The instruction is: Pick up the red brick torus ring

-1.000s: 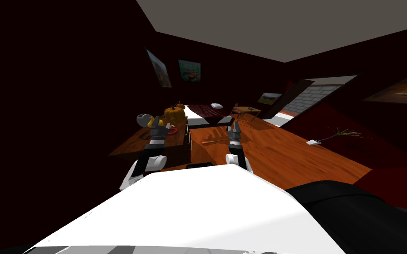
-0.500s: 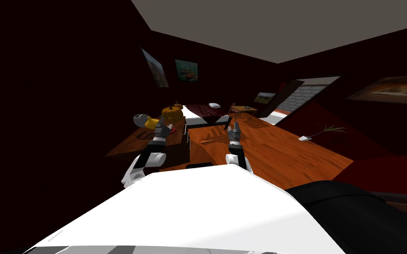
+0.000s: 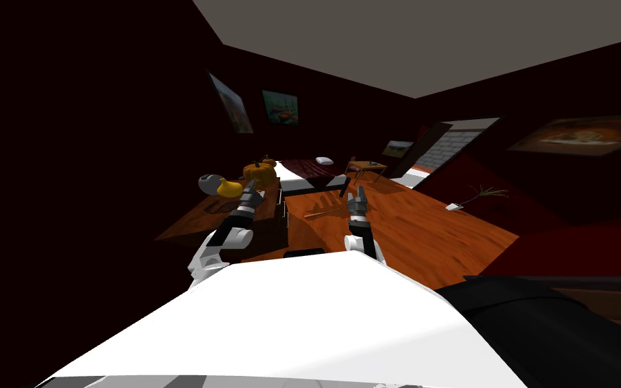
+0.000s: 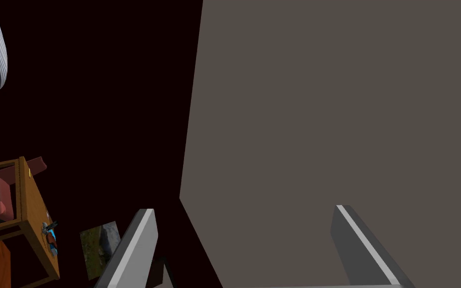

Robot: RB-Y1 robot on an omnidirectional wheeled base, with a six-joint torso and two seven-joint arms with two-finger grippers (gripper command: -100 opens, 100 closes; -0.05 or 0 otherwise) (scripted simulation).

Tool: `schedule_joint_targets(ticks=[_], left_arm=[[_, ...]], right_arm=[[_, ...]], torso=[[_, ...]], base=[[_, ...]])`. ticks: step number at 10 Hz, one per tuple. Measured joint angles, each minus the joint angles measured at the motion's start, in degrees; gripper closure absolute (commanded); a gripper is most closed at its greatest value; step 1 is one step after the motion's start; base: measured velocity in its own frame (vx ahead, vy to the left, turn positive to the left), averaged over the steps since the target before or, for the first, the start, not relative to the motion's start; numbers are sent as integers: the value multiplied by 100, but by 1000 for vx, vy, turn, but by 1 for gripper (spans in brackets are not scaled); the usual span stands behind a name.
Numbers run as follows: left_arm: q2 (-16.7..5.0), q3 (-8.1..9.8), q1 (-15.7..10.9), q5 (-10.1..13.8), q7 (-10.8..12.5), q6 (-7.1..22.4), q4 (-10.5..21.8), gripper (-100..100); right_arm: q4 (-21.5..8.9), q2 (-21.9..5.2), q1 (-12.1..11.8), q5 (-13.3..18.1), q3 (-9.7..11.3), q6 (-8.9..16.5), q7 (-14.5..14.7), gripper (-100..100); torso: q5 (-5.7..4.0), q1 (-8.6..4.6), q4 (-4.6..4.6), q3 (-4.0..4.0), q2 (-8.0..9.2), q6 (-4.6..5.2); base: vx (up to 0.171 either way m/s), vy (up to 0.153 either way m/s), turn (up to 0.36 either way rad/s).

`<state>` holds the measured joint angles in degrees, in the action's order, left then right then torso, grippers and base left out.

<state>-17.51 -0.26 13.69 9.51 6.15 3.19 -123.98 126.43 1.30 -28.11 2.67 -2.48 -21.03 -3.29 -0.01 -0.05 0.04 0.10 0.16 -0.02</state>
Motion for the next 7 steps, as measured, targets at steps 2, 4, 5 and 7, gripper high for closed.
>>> schedule_joint_targets(ticks=[2, 4, 5, 7], left_arm=[[-105, 33, -167, 90, -10, 355, 84, -100], [-261, 85, -356, 211, 9, 672, 271, -100], [-271, 89, -362, 220, 8, 790, 266, -100], [-338, 111, -512, 283, -4, 1100, 379, -100]], right_arm=[[0, 0, 0, 0, 0, 0, 0, 0], [0, 0, 0, 0, 0, 0, 0, 0], [0, 0, -1, 0, 0, 0, 0, 0], [0, 0, 0, 0, 0, 0, 0, 0]], torso=[[0, -1, 0, -1, -2, 0], [0, -1, -1, -3, -6, 0], [1, 4, -2, -5, -10, -1], [1, 3, -2, -5, -8, -1]], base=[[-38, -25, -59], [-20, -15, -26], [-22, -13, -84], [-28, -14, -61]])
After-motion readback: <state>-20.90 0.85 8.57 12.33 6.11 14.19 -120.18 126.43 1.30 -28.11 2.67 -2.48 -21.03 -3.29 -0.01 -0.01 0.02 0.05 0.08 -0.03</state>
